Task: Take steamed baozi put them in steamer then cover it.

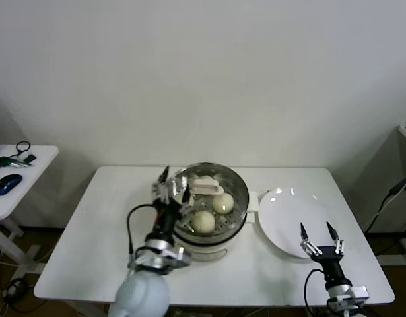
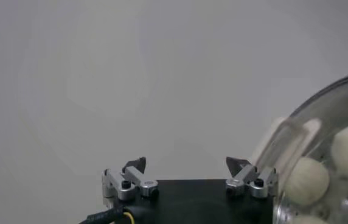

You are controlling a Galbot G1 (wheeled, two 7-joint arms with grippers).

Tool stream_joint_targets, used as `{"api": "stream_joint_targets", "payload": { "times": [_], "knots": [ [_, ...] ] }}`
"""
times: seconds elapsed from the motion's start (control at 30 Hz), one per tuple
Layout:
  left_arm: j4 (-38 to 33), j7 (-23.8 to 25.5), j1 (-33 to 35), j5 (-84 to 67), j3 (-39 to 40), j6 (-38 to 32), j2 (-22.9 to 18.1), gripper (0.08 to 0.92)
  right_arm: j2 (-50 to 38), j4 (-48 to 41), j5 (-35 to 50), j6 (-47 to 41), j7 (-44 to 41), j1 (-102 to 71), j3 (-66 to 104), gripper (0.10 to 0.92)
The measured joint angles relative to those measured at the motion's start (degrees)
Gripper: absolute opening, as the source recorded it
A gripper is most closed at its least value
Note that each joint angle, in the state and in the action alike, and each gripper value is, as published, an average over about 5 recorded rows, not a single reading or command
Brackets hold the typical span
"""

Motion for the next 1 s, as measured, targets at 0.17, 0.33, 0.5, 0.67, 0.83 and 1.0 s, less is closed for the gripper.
{"api": "stream_joint_targets", "payload": {
  "times": [0.17,0.33,0.5,0.67,0.83,1.0],
  "knots": [
    [-0.7,-1.6,4.8,-16.1,-10.5,-5.9,1.7,0.823,0.6,-0.5,-0.1,1.0,0.5,-0.2,-0.1,0.823],
    [0.7,-1.3,9.6,-33.7,-20.9,-12.1,3.4,0.823,0.8,-1.1,0.2,2.1,0.5,-0.6,-0.4,0.823],
    [4.9,-0.3,13.5,-47.1,-27.0,-18.3,4.2,0.823,1.0,-1.8,0.7,3.1,0.4,-0.5,-0.7,0.823],
    [10.9,0.5,15.3,-54.5,-29.5,-24.4,3.8,0.823,1.2,-2.4,1.1,3.4,0.3,-0.3,-1.3,0.823],
    [15.5,1.2,16.6,-58.3,-29.8,-28.9,2.6,0.823,1.5,-2.8,1.2,3.7,0.2,-0.2,-1.7,0.823],
    [18.0,2.0,17.8,-60.3,-29.0,-31.9,1.6,0.823,1.7,-2.9,1.2,3.8,0.1,-0.1,-2.0,0.823]
  ]
}}
